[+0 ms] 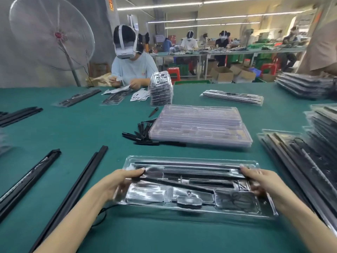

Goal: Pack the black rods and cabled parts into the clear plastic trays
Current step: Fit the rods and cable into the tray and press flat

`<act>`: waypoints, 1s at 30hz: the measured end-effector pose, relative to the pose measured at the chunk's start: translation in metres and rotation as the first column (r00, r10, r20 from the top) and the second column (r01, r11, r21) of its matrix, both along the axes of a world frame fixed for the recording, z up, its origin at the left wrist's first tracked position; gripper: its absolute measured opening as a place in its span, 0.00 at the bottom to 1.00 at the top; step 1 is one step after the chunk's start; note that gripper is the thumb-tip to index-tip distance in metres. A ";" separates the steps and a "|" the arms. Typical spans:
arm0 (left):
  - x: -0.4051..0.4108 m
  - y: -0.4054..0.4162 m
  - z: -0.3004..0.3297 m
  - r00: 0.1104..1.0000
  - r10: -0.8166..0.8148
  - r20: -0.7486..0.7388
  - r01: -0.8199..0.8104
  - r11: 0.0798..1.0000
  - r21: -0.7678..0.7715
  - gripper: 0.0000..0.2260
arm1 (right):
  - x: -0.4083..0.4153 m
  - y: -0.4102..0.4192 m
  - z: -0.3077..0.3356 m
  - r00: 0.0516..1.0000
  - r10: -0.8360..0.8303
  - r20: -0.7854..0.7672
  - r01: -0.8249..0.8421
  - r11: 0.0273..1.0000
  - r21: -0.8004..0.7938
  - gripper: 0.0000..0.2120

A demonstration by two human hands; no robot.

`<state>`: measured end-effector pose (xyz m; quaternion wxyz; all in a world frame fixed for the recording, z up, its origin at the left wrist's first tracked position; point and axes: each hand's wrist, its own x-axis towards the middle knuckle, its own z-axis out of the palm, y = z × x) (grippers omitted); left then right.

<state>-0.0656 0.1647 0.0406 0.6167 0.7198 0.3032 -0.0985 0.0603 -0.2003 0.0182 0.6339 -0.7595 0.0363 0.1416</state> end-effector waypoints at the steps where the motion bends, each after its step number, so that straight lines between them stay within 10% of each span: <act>1: -0.001 0.001 -0.001 1.000 -0.017 0.006 0.017 0.999 -0.027 0.13 | 0.001 0.000 -0.001 1.000 -0.008 0.005 0.008 1.000 0.005 0.17; 7: -0.001 0.003 -0.005 0.997 -0.067 0.041 0.068 0.997 -0.020 0.14 | -0.003 0.001 -0.001 0.999 -0.025 0.032 0.023 0.998 0.060 0.16; 16: 0.014 -0.002 -0.013 0.995 0.008 0.094 -0.023 0.988 0.155 0.45 | -0.010 0.002 0.003 0.998 0.032 0.058 -0.029 0.998 -0.047 0.27; 22: 0.015 -0.003 -0.005 0.998 -0.049 0.042 0.039 0.975 0.220 0.29 | -0.008 0.004 0.003 0.997 0.012 0.073 0.001 0.984 -0.177 0.29; 24: 0.017 -0.007 0.009 0.994 -0.084 -0.075 0.111 0.847 0.519 0.29 | -0.008 0.006 0.002 0.993 0.033 0.111 -0.001 0.963 -0.271 0.31; 27: 0.021 -0.023 0.015 0.977 -0.084 -0.194 0.209 0.260 0.943 0.43 | -0.008 0.010 0.000 0.980 0.023 0.196 0.079 0.865 -0.496 0.34; 30: 0.028 -0.058 0.012 0.889 -0.453 -0.068 0.207 0.264 0.942 0.32 | -0.015 0.010 0.003 0.963 0.010 0.268 0.172 0.743 -0.646 0.44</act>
